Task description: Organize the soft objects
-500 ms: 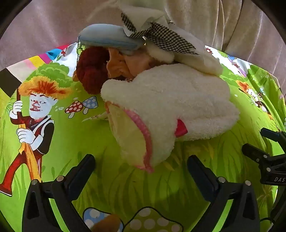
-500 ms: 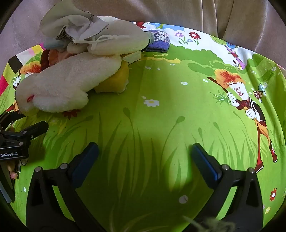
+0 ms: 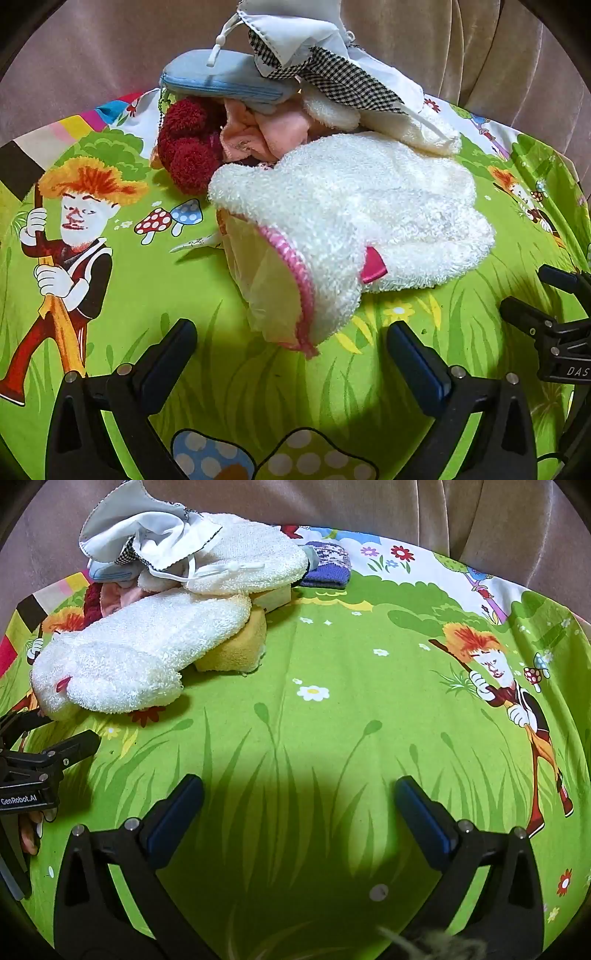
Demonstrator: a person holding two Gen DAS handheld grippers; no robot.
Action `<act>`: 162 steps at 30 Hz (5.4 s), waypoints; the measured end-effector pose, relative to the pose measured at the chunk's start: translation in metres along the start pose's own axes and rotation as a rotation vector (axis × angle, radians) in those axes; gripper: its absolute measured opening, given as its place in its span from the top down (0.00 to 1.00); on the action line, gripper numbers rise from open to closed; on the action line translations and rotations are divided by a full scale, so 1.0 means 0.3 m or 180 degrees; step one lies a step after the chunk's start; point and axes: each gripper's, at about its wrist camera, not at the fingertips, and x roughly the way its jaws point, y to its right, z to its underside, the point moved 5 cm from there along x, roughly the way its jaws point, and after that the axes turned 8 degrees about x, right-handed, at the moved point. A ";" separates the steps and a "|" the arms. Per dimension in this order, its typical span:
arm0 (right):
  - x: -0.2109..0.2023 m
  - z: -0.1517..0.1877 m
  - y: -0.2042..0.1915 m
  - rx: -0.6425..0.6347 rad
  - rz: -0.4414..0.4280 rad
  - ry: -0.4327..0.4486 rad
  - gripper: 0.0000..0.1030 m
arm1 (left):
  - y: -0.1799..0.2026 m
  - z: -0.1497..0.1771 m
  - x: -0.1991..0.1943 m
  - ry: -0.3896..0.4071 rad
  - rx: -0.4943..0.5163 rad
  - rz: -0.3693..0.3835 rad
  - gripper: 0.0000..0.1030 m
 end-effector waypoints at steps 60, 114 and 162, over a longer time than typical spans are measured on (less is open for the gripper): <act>-0.042 -0.020 -0.177 0.1193 -0.1371 -0.0133 0.03 | -0.257 0.172 -0.116 0.0027 -0.0483 -0.0029 0.00; -0.283 0.238 0.229 0.2106 -0.1075 0.0006 0.21 | 0.037 -0.134 -0.132 0.0512 0.0260 0.0540 0.86; -0.710 0.221 0.089 0.0730 -0.0763 0.0803 0.55 | 0.171 0.170 -0.567 0.0913 0.0276 0.0927 0.84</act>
